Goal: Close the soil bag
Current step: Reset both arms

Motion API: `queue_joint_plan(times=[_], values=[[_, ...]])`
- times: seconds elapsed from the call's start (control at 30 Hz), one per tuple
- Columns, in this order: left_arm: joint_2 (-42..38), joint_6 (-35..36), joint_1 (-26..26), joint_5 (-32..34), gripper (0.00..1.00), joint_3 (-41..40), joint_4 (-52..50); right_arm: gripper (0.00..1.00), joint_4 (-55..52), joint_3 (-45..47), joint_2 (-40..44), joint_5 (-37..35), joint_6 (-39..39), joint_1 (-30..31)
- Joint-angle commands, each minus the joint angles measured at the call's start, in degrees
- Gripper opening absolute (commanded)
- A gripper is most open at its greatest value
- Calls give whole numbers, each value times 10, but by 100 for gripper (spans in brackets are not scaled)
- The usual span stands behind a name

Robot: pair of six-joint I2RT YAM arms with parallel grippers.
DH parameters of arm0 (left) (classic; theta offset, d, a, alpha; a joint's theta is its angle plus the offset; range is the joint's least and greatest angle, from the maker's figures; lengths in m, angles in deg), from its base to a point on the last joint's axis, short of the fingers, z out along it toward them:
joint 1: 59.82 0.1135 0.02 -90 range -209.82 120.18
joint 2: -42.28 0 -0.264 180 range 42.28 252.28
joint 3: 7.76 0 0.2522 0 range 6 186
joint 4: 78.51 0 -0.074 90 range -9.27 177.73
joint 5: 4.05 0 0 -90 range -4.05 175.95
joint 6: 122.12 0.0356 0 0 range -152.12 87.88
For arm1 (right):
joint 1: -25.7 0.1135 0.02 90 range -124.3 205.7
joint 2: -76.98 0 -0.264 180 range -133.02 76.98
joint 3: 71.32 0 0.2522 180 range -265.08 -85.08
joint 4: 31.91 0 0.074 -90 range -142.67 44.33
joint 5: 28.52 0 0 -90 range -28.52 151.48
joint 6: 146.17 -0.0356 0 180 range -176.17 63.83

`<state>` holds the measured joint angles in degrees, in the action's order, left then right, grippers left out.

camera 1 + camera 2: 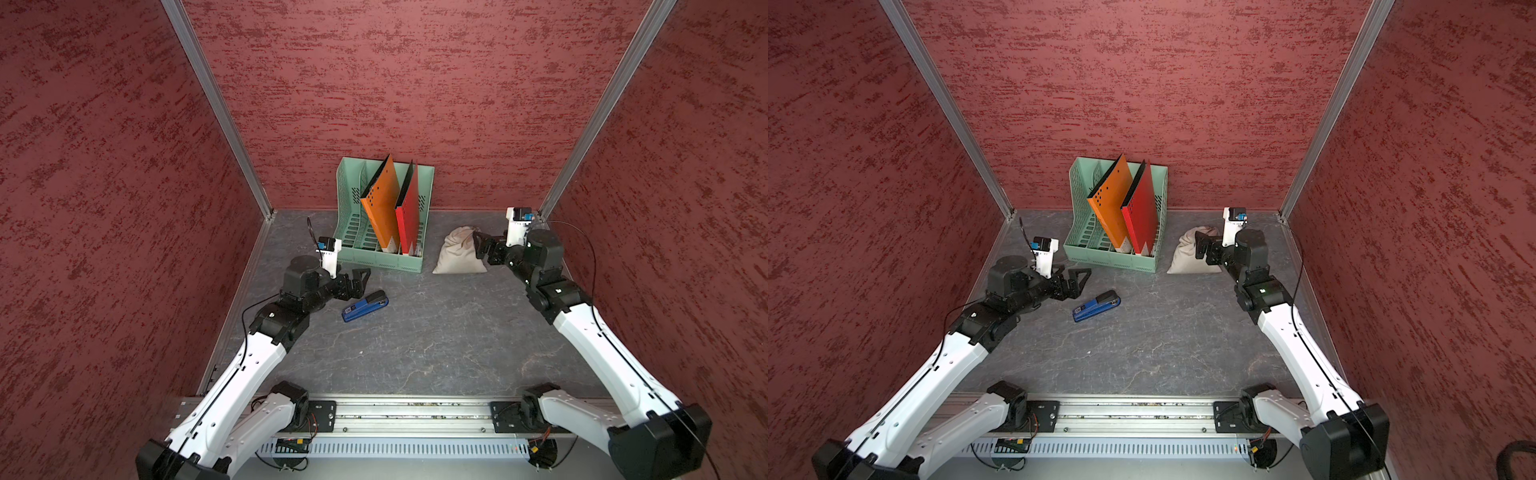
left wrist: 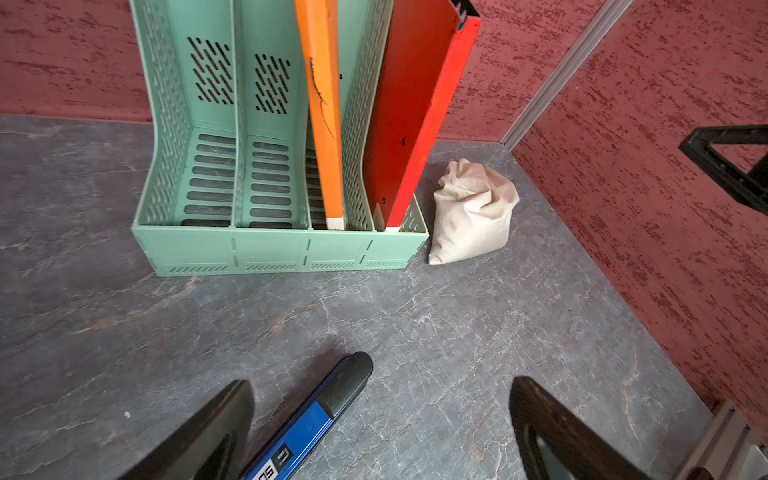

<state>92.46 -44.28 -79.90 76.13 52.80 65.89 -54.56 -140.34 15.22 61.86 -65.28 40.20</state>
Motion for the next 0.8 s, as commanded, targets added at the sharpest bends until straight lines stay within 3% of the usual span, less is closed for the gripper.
queue_joint_plan(times=[0.0,0.3,0.77], values=[[-13,-3,13,25,100,-13,-18,99,32,11,23,-22,15,-3],[-32,-17,39,75,100,-45,-23,98,46,76,75,-48,45,-3],[-59,1,117,99,100,-106,7,98,122,195,96,-83,83,-3]])
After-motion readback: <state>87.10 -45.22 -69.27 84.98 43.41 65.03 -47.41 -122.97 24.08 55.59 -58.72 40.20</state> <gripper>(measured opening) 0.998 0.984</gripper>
